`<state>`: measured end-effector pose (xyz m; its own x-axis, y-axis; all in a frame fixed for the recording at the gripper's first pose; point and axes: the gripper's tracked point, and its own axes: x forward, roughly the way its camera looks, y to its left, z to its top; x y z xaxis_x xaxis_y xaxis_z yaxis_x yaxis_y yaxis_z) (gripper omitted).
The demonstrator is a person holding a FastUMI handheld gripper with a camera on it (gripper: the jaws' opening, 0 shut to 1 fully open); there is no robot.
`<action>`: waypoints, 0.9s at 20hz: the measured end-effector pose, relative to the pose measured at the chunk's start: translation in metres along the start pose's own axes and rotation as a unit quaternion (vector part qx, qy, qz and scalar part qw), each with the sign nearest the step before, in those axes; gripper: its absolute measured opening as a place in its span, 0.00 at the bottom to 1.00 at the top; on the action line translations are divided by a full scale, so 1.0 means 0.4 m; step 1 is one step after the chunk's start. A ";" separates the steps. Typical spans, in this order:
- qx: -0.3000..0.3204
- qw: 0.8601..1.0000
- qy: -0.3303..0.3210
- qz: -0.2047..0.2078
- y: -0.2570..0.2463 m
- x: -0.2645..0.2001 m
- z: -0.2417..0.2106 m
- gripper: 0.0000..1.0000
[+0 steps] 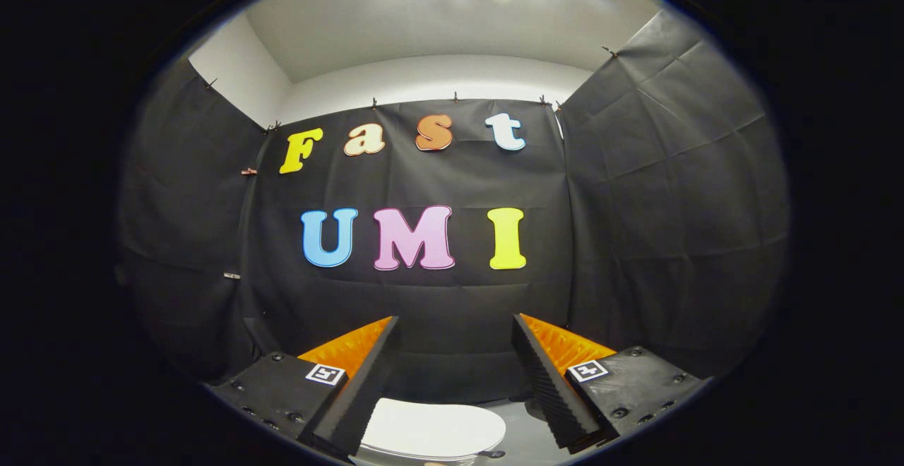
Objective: Open the toilet lid.
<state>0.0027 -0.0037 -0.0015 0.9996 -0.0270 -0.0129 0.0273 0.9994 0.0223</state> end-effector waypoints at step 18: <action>0.072 0.990 0.074 -0.099 -0.159 0.102 -0.258 0.98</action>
<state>0.0406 -0.0661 -0.1066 0.9620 -0.2072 -0.1778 0.2341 0.9611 0.1466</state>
